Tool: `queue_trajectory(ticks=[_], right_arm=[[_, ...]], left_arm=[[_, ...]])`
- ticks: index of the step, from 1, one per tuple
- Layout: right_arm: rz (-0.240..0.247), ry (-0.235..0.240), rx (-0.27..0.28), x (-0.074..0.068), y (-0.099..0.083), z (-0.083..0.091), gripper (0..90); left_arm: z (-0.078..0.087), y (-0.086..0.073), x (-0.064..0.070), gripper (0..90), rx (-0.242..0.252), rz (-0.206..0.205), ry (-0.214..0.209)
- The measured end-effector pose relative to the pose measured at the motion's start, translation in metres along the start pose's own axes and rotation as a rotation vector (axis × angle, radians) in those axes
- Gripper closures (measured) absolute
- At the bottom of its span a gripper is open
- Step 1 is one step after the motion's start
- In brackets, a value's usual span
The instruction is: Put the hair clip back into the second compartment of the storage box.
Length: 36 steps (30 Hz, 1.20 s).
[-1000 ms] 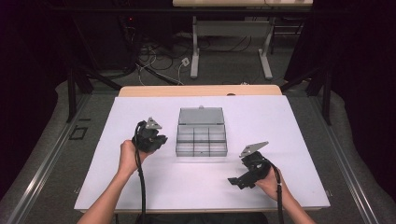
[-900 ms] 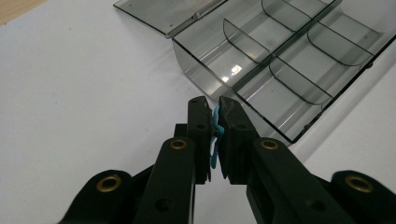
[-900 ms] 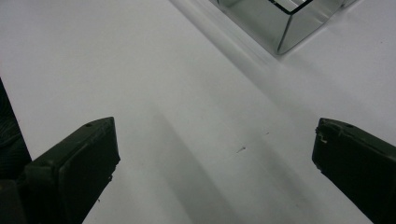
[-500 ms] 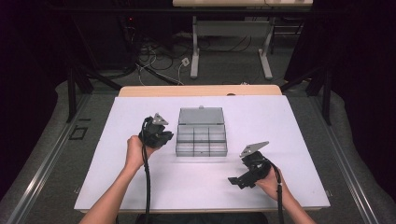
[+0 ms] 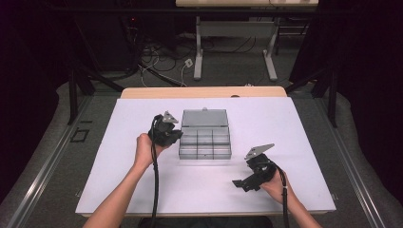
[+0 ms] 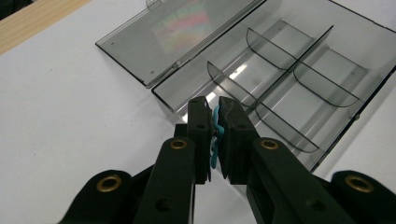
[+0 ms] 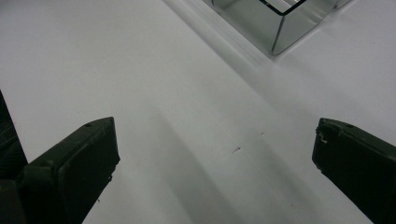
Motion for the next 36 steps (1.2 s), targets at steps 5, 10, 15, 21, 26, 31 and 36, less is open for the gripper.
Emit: queue_trajectory(ticks=[5,10,15,21,26,31,36], right_arm=[[0.001,-0.003,0.005,0.0,0.0,0.0,0.0],[0.001,0.0,-0.001,0.0,0.0,0.0,0.0],[0.002,0.0,0.0,0.0,0.0,0.0,0.0],[0.002,0.0,0.0,0.0,0.0,0.0,0.0],[-0.002,0.004,0.003,0.0,0.0,0.0,0.0],[-0.001,0.0,0.007,0.0,0.0,0.0,0.0],[-0.001,0.002,0.003,0.0,0.0,0.001,0.1]], left_arm=[[-0.006,0.005,0.005,83.2,0.004,-0.008,-0.004],[-0.01,0.01,0.009,83.2,0.009,-0.008,-0.01],[-0.015,0.013,0.013,83.2,0.002,-0.016,-0.018],[-0.02,0.016,0.017,83.2,0.004,-0.017,-0.024],[-0.024,0.019,0.021,83.1,0.011,-0.016,-0.026],[-0.028,0.021,0.024,83.0,0.005,-0.017,-0.036],[-0.033,0.024,0.026,83.0,0.013,-0.013,-0.035]])
Point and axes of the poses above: each handheld gripper's, and its own axes: z roughly backward along the jaws, y roughly out of its top, x roughly to its right, the point moved 7 cm from there along -z, roughly forward along the jaws, and after that the axes turned 12 degrees about y, right-handed, at the moved point
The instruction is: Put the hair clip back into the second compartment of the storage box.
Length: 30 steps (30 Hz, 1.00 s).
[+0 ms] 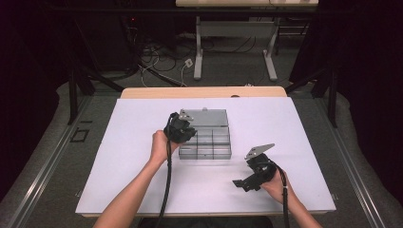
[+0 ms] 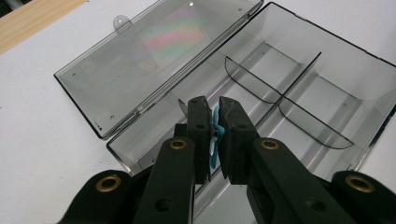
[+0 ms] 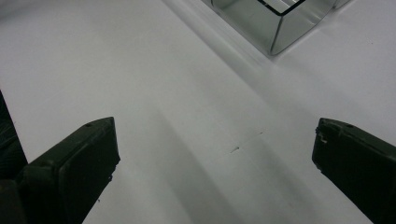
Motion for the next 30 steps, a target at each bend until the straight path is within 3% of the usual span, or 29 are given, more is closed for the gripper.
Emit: queue_trajectory(ticks=[18,30], right_arm=[[0.0,0.002,-0.005,0.0,0.0,0.0,0.1],[0.0,0.003,-0.006,0.0,-0.001,0.0,0.2]], left_arm=[[-0.016,0.002,0.008,82.9,-0.005,0.021,-0.009],[-0.023,0.003,0.017,82.7,-0.017,0.009,-0.022]])
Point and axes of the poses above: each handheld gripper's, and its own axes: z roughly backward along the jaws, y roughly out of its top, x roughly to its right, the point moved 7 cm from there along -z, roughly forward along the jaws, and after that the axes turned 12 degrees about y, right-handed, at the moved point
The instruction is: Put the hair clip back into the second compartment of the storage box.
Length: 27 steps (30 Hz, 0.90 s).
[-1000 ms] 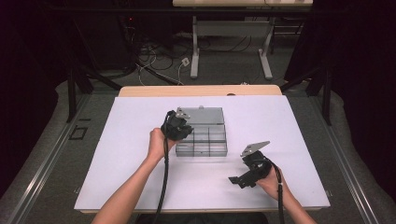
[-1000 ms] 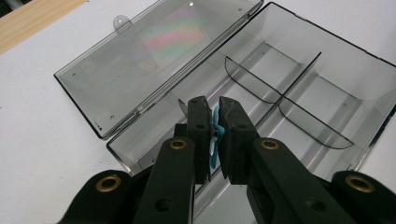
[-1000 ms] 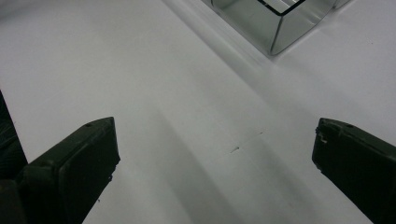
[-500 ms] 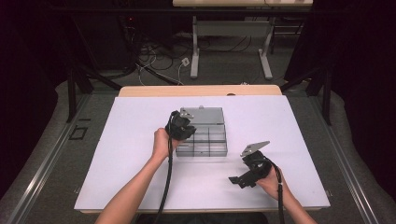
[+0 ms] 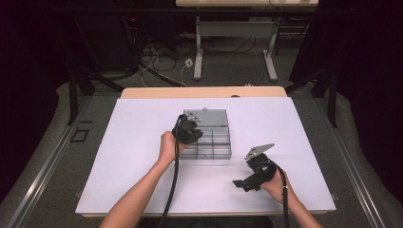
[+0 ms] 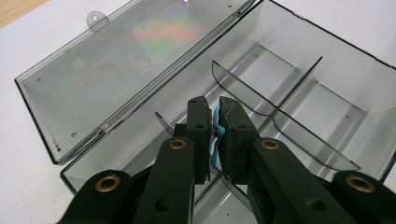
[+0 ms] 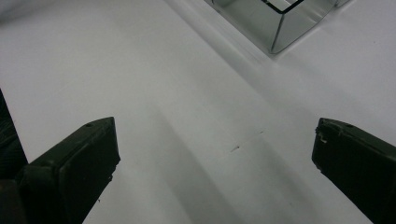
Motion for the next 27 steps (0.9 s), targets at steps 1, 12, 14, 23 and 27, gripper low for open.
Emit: queue_trajectory(ticks=[1,12,14,23,27], right_arm=[[-0.001,0.001,0.0,0.0,0.0,0.0,0.2],[0.0,0.002,-0.002,0.0,0.0,0.0,0.1],[-0.005,0.003,-0.006,-0.001,0.0,0.0,0.2],[0.0,0.004,-0.003,-0.001,0.0,0.0,0.2],[0.002,0.001,0.002,0.0,0.0,0.0,0.1]], left_arm=[[-0.001,0.0,0.001,82.7,0.001,-0.003,0.004],[-0.008,0.0,0.008,82.6,-0.022,-0.005,-0.011],[-0.01,-0.001,0.009,82.5,-0.026,-0.004,-0.006],[-0.016,-0.003,0.012,81.9,-0.051,0.002,-0.014],[-0.017,-0.003,0.013,81.7,-0.053,0.009,-0.006]])
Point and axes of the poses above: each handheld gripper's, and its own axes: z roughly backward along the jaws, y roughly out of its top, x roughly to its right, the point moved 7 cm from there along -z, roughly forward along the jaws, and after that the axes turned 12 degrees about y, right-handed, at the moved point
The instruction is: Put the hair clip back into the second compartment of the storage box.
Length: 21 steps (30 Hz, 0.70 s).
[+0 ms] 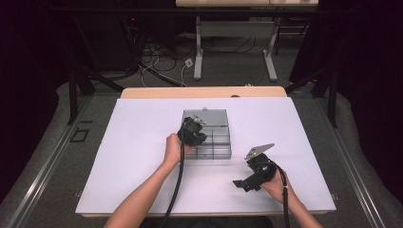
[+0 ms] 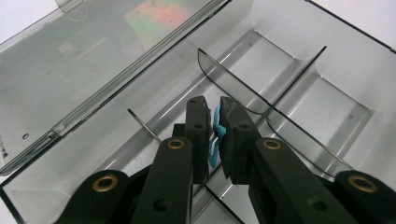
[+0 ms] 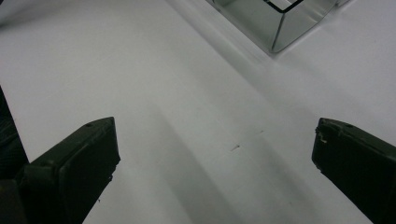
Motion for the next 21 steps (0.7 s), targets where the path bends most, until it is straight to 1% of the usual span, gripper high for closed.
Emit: queue_trajectory(ticks=[1,2,3,5,6,8,10,11,12,13,14,15,17,18,19,20,21], right_arm=[[-0.003,0.0,0.004,0.0,0.0,0.0,0.2],[-0.001,-0.001,-0.004,0.0,0.0,0.0,0.2],[-0.003,0.0,-0.004,0.0,0.0,0.001,0.2],[-0.002,-0.004,0.0,0.0,0.0,0.0,0.2],[-0.003,-0.007,0.002,0.0,0.0,0.0,0.2],[0.006,-0.007,-0.005,0.001,0.0,0.002,0.1],[0.002,-0.008,-0.003,0.0,0.0,0.002,0.2],[0.003,-0.006,-0.003,0.0,0.0,0.002,0.2],[0.004,-0.003,-0.002,0.0,0.0,0.002,0.2],[0.005,-0.003,-0.002,0.0,0.0,0.002,0.2],[0.001,-0.005,-0.003,0.0,0.0,0.002,0.2],[0.002,-0.003,-0.002,0.0,0.0,0.002,0.2],[0.007,-0.004,0.001,0.0,0.001,0.003,0.2],[0.007,-0.004,0.0,0.0,0.001,0.003,0.1],[0.009,-0.004,0.01,0.0,0.001,0.002,0.2],[0.011,-0.003,0.017,0.0,0.002,0.002,0.2],[0.006,-0.001,0.018,0.0,0.002,0.001,0.2]], left_arm=[[0.0,0.0,0.0,81.4,-0.001,0.002,0.0],[0.0,0.0,0.0,80.5,-0.003,0.001,0.001],[-0.001,0.0,-0.001,79.0,-0.005,-0.01,0.005],[0.0,-0.002,-0.001,72.0,-0.013,-0.006,0.0],[0.001,-0.002,-0.002,68.7,-0.005,-0.008,0.005],[0.003,-0.003,-0.004,64.9,0.009,0.003,0.006],[0.005,-0.004,-0.007,55.4,0.027,0.022,0.016],[0.007,-0.006,-0.008,54.1,0.026,0.024,0.008],[0.008,-0.007,-0.009,51.0,0.03,0.026,0.006],[0.009,-0.009,-0.009,47.8,0.022,0.024,0.0],[0.009,-0.01,-0.01,47.1,0.019,0.013,0.003],[0.011,-0.01,-0.012,44.5,0.022,0.022,0.008],[0.014,-0.012,-0.015,41.4,0.038,0.036,-0.003],[0.016,-0.012,-0.016,39.5,0.034,0.039,0.003],[0.017,-0.012,-0.017,36.3,0.043,0.048,0.01],[0.018,-0.012,-0.019,34.3,0.049,0.049,0.014],[0.02,-0.013,-0.02,32.6,0.045,0.047,0.013]])
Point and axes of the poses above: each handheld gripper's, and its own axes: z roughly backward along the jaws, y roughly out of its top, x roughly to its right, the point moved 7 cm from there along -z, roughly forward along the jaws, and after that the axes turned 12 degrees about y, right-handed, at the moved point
